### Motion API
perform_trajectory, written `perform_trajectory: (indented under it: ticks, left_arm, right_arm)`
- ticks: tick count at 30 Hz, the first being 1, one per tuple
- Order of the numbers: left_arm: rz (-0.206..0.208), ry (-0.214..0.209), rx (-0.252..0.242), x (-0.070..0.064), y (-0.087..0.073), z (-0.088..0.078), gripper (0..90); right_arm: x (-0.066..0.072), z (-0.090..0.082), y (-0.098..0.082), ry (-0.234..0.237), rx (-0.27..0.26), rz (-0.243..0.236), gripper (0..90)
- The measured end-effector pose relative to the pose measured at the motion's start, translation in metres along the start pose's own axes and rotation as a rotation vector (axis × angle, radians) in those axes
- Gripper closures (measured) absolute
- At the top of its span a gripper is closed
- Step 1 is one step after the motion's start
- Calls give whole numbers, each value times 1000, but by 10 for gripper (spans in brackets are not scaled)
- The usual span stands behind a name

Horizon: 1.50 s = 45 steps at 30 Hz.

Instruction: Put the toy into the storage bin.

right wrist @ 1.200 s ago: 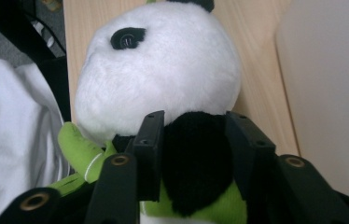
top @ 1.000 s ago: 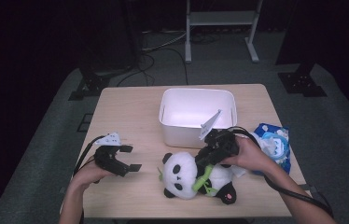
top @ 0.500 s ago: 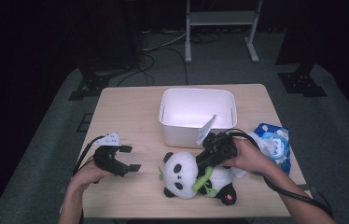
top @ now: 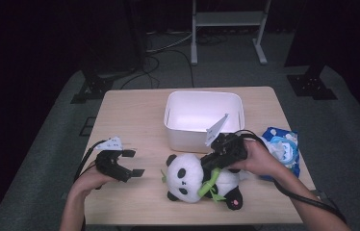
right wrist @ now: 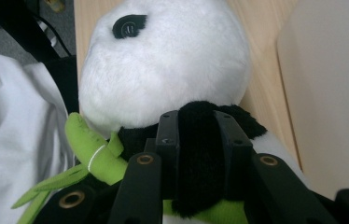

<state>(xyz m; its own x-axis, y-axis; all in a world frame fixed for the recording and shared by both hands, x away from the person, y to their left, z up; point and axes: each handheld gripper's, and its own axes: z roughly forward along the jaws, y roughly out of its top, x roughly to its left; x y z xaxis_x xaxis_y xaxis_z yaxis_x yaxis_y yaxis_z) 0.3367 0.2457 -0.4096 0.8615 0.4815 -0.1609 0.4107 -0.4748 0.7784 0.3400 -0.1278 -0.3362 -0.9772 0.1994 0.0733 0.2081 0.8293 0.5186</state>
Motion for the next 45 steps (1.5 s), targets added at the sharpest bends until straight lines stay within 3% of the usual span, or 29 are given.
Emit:
perform_trajectory:
  ticks: [19,35,45]
  left_arm:
    - [-37,7,-25,7,-8,-7,89]
    - [-65,18,-54,12,-12,-15,89]
    - [-91,26,-69,18,-17,-20,89]
  right_arm:
    - [-2,-59,31,3,-26,-15,729]
    - [-13,-111,59,-33,-32,-16,729]
    - [-35,-133,79,-50,-36,-14,729]
